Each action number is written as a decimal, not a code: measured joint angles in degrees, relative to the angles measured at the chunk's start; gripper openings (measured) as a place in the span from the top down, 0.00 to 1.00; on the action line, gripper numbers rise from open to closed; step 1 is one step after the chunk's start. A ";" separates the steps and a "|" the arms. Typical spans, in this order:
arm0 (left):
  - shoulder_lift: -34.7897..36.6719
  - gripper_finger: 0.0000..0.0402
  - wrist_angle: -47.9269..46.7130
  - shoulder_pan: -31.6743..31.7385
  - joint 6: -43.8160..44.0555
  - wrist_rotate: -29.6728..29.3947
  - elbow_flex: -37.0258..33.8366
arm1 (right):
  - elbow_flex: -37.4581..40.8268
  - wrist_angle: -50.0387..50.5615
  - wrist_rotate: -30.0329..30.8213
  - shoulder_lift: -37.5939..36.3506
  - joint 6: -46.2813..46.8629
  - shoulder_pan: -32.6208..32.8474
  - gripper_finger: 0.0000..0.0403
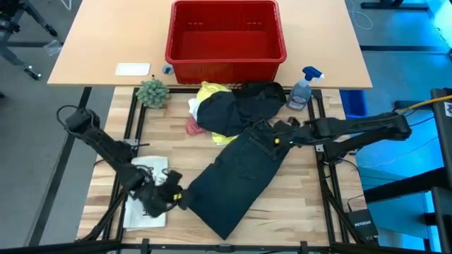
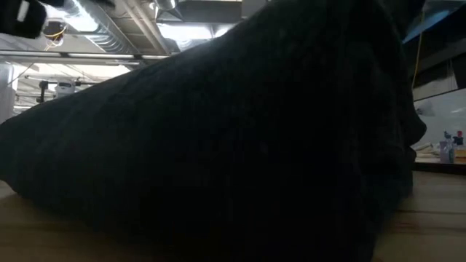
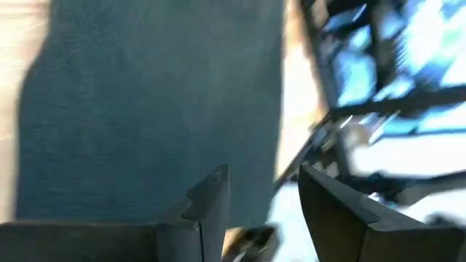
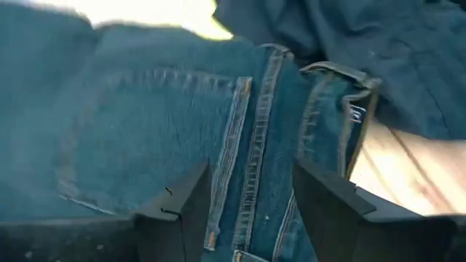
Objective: Fold laundry
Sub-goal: Fold the black jean
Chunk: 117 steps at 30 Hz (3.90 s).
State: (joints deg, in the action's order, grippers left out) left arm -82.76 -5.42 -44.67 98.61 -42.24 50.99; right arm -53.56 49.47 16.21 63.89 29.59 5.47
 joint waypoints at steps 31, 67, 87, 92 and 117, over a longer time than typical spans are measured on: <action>-15.22 1.00 -26.93 12.30 -5.87 17.33 6.63 | 16.22 -13.21 -23.86 18.18 -9.61 -14.87 0.93; 1.29 0.54 -25.00 -4.53 25.84 12.27 -3.93 | 19.54 -14.70 -13.41 -11.25 10.90 -4.88 0.27; 0.58 0.54 -5.84 -4.28 24.74 11.61 -17.18 | 19.54 -11.86 -14.30 -11.25 13.85 -4.76 0.28; -0.62 0.54 3.85 -4.52 24.42 11.60 -21.85 | 19.54 -10.45 -14.51 -11.25 14.30 -4.76 0.28; -0.73 0.52 0.74 -3.01 23.96 11.95 -22.17 | 19.53 -8.87 -14.28 -11.29 16.61 -4.76 0.28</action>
State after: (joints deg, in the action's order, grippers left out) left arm -83.49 -4.68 -47.68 122.56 -30.29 28.82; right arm -34.03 40.60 1.93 52.60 46.19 0.71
